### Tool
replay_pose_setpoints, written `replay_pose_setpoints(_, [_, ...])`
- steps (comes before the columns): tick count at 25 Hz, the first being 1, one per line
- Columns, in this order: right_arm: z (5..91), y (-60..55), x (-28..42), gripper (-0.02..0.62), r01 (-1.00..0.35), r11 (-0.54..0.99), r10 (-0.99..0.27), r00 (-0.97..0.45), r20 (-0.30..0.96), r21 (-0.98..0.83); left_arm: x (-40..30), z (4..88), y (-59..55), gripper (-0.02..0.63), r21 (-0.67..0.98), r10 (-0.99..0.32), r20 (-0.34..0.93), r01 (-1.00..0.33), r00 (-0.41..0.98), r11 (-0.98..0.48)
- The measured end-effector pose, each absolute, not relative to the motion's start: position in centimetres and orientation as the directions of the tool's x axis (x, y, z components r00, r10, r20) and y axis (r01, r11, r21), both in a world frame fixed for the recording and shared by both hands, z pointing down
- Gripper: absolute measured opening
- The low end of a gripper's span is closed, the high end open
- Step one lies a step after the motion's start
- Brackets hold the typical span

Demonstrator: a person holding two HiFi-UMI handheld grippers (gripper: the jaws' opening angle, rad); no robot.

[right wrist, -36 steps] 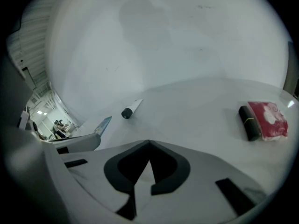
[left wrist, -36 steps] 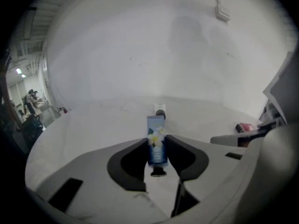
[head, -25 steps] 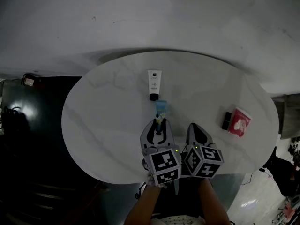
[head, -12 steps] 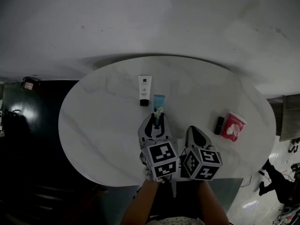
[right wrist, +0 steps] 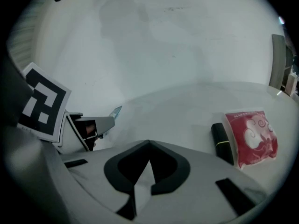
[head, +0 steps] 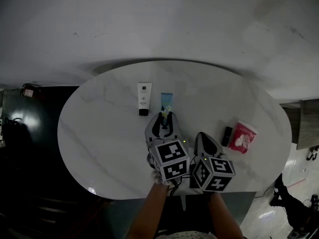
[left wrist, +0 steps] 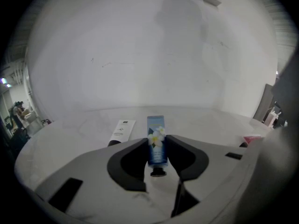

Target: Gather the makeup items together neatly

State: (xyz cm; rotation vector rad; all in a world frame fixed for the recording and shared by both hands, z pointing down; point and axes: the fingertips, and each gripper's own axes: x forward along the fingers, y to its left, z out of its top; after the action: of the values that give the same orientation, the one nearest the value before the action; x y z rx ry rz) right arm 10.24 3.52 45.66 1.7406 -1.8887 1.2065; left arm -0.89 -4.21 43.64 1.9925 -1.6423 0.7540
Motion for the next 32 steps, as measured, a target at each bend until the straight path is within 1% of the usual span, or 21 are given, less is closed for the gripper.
replay_pose_setpoints(15, [46.9, 2.0, 10.5, -0.006, -0.923, -0.085, -0.652, -0.233, 0.722, -0.375, -0.2, 45.4, -7.6, 0.167, -0.004, -0.726, 0.675, -0.983, 0.131, -0.182])
replay_pose_setpoints(32, [47.1, 0.8, 9.9, -0.006, -0.923, -0.077, -0.647, -0.241, 0.724, -0.376, -0.8, 47.2, -8.2, 0.168, -0.013, -0.7, 0.707, -0.988, 0.101, -0.157])
